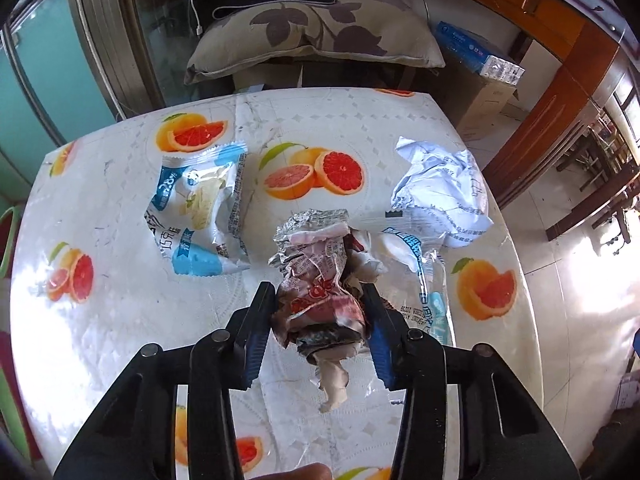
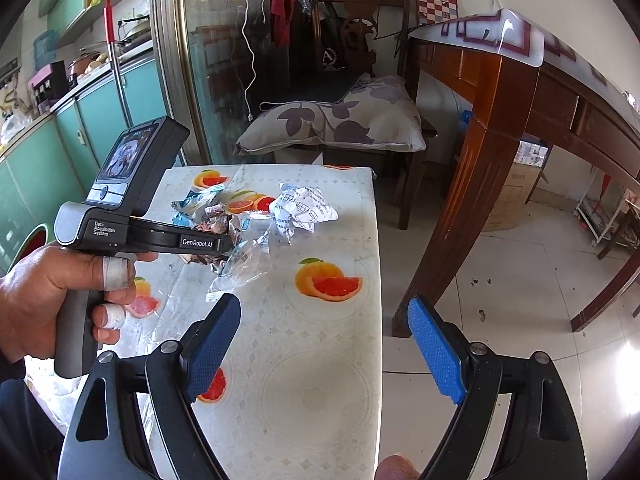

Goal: Collect trash
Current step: 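Grasp the crumpled foil bundle with the left gripper while the right gripper grasps the clear plastic wrapper, then carry the foil bundle and plastic wrapper over the red bucket and release both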

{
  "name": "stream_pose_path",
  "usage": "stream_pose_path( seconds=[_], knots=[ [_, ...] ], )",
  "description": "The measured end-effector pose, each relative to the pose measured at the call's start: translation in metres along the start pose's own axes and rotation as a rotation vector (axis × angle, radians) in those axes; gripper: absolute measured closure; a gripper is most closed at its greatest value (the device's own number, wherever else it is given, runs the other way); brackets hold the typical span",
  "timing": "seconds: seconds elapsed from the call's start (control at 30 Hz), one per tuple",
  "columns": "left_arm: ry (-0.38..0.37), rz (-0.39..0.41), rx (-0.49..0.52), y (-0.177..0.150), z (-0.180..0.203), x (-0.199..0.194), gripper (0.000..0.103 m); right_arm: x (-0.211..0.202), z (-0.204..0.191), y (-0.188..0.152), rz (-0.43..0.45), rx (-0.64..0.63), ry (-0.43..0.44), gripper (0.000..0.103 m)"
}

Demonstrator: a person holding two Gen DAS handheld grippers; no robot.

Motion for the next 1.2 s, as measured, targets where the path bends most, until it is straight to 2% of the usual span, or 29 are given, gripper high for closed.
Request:
stream_pose_path(
  seconds=[0.2, 0.4, 0.63, 0.93, 0.97, 1.0, 1.07, 1.2],
  knots=[
    [-0.012, 0.035, -0.024, 0.003, -0.016, -0.021, 0.066, 0.005, -0.008, 0.006, 0.004, -0.01, 0.017, 0.017],
    [0.0, 0.119, -0.016, 0.004, -0.039, -0.062, 0.066, 0.023, -0.026, 0.02, 0.002, 0.0, 0.083, 0.017],
    [0.028, 0.213, -0.022, 0.001, -0.075, -0.116, 0.066, 0.075, -0.046, 0.039, -0.059, 0.043, 0.127, 0.017],
    [0.047, 0.277, -0.041, -0.014, -0.117, -0.165, 0.066, 0.141, -0.065, 0.042, -0.176, 0.031, 0.087, 0.02],
    [0.049, 0.284, -0.04, -0.016, -0.12, -0.17, 0.065, 0.145, -0.067, 0.041, -0.183, 0.029, 0.086, 0.035],
    [0.047, 0.289, -0.041, -0.018, -0.123, -0.174, 0.065, 0.148, -0.068, 0.041, -0.195, 0.022, 0.076, 0.061],
    [0.049, 0.298, -0.04, -0.02, -0.129, -0.18, 0.065, 0.155, -0.069, 0.039, -0.222, 0.008, 0.052, 0.081],
    [0.054, 0.315, -0.043, -0.024, -0.135, -0.187, 0.065, 0.157, -0.07, 0.035, -0.233, 0.0, 0.067, 0.098]
  ],
)
Point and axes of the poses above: each gripper's, at about its wrist camera, not at the fingertips, and x roughly the way its jaws point, z to its right, y to its top, the point moved 4 cm from there along x, roughly the way its jaws point, and after that the axes turned 11 degrees about -x, right-handed, at the moved point
